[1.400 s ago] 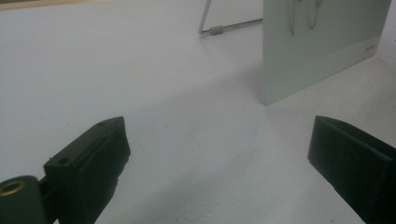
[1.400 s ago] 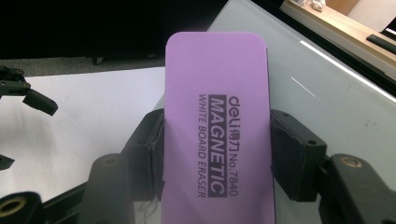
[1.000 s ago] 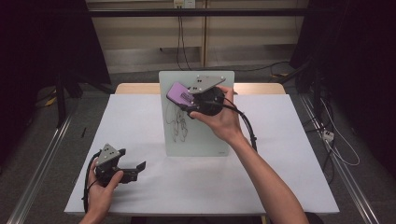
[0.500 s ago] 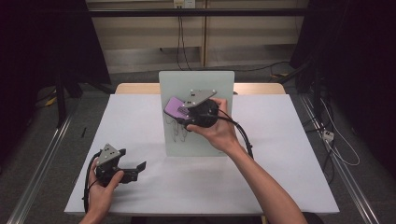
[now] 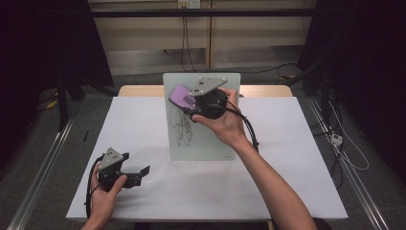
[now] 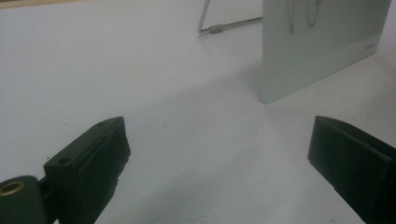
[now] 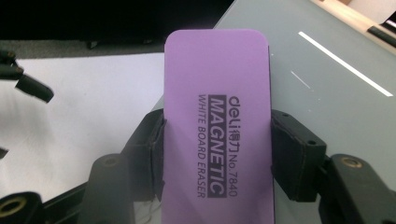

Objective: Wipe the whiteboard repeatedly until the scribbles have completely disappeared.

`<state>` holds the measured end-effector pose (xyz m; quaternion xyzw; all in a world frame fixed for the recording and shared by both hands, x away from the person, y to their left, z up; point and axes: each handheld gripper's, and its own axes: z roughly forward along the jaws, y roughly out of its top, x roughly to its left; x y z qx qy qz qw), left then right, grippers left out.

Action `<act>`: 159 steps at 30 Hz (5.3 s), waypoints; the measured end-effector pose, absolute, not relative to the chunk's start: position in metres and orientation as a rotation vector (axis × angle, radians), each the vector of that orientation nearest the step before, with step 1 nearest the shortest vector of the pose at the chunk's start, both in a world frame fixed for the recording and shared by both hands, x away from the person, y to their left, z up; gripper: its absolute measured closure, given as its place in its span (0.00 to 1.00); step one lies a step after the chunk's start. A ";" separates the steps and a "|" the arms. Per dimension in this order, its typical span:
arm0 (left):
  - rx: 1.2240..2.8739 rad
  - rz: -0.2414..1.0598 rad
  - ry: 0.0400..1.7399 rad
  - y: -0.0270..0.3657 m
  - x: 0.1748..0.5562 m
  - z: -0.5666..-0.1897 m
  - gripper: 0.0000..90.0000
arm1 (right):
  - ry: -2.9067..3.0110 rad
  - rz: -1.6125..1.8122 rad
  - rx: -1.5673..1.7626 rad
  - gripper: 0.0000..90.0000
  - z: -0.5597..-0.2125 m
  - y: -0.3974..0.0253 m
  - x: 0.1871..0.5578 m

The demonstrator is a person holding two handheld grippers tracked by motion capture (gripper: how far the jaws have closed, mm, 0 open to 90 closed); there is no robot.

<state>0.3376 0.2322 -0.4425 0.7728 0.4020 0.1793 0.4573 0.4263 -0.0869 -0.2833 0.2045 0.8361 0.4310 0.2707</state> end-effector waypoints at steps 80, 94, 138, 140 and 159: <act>1.905 0.444 0.990 0.232 0.337 -0.442 0.06 | 2.447 1.081 0.509 0.47 -0.358 -0.055 0.404; 1.914 0.446 0.987 0.231 0.337 -0.443 0.06 | 2.317 1.146 0.570 0.47 -0.329 -0.087 0.409; 1.907 0.445 0.988 0.232 0.337 -0.442 0.06 | 2.335 1.125 0.557 0.47 -0.336 -0.074 0.408; 1.909 0.443 0.986 0.232 0.337 -0.442 0.06 | 2.346 1.120 0.553 0.47 -0.340 -0.070 0.407; 1.915 0.443 0.986 0.231 0.337 -0.443 0.06 | 2.484 1.046 0.495 0.47 -0.384 -0.047 0.396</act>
